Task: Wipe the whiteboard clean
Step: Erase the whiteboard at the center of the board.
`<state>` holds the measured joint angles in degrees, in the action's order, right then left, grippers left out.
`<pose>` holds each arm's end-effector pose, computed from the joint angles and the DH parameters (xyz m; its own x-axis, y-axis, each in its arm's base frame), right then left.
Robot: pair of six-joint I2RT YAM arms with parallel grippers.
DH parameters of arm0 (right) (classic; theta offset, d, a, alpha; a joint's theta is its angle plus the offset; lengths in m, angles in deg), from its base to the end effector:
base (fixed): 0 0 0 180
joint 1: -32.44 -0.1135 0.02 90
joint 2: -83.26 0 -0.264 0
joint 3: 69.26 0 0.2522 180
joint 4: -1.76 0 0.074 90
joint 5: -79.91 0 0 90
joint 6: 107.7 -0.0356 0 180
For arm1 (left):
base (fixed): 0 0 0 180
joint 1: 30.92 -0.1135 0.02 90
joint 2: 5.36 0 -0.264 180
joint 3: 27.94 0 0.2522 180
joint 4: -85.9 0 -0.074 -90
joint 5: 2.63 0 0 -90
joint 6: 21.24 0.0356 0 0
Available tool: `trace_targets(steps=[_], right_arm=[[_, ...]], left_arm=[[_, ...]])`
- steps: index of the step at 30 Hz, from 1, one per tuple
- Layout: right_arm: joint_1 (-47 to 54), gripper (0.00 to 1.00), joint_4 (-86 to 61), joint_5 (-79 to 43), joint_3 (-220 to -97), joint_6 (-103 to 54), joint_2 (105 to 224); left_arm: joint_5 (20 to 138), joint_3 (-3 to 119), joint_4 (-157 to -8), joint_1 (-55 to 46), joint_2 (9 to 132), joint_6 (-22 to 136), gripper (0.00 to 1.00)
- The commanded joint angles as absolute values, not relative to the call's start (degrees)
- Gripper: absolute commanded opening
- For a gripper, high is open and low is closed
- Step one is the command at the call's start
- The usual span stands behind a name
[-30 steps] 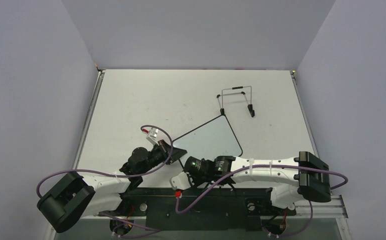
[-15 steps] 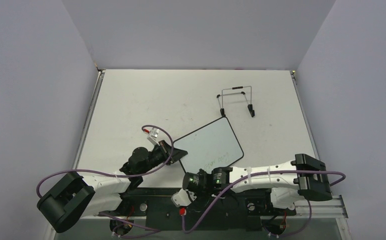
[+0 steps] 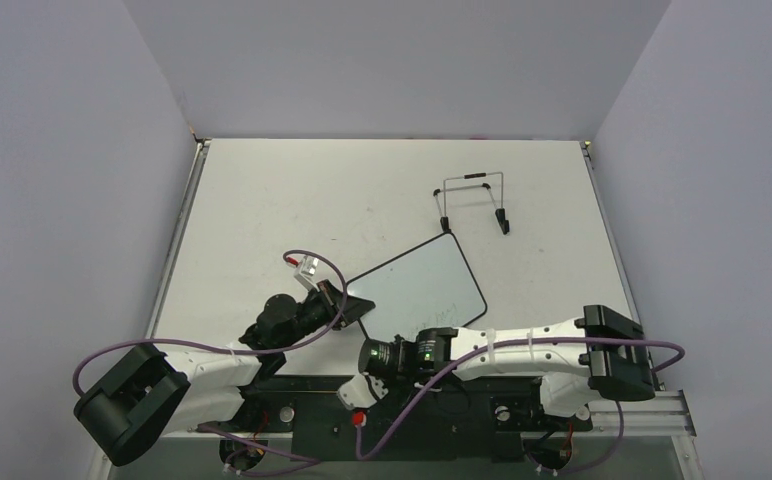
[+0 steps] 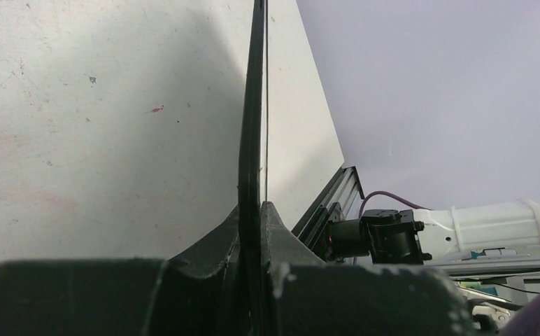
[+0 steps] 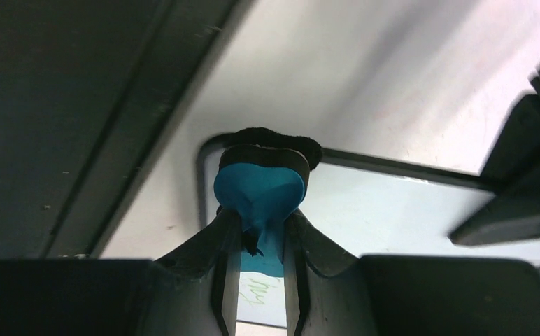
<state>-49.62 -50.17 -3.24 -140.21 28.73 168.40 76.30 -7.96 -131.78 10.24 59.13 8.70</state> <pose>0.0438 0.2831 0.2147 0.6206 -0.7582 -0.2000 -0.7647 -0.5287 -0.3685 0.1418 -0.1330 0.1620 -0.7288 -0.4925 -0.4758 0.3164 0.3740 -0.8718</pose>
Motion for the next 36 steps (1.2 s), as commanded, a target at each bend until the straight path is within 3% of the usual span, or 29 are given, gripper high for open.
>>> trace_targets(steps=[1, 9, 19, 27, 36], right_arm=[[-51.42, 0.00, -51.03, -5.05, -139.77, 29.67, 168.03], [-42.69, 0.00, -48.39, -3.46, -143.93, 25.75, 168.14], [-47.91, 0.00, -50.85, -9.37, -139.16, 28.32, 166.90], [-42.73, 0.00, -49.42, -6.54, -141.93, 26.75, 165.84], [-41.54, 0.00, -51.80, -15.25, -139.17, 27.51, 163.70]], left_arm=[[75.05, -6.33, -139.36, 10.50, 56.95, 6.77, 0.00], [74.81, -6.42, -139.23, 10.59, 56.87, 6.89, 0.00], [74.54, -6.51, -139.95, 10.60, 57.26, 6.80, 0.00], [74.54, -6.54, -139.44, 10.57, 57.01, 7.14, 0.00], [74.39, -6.52, -140.00, 10.61, 57.46, 7.11, 0.00]])
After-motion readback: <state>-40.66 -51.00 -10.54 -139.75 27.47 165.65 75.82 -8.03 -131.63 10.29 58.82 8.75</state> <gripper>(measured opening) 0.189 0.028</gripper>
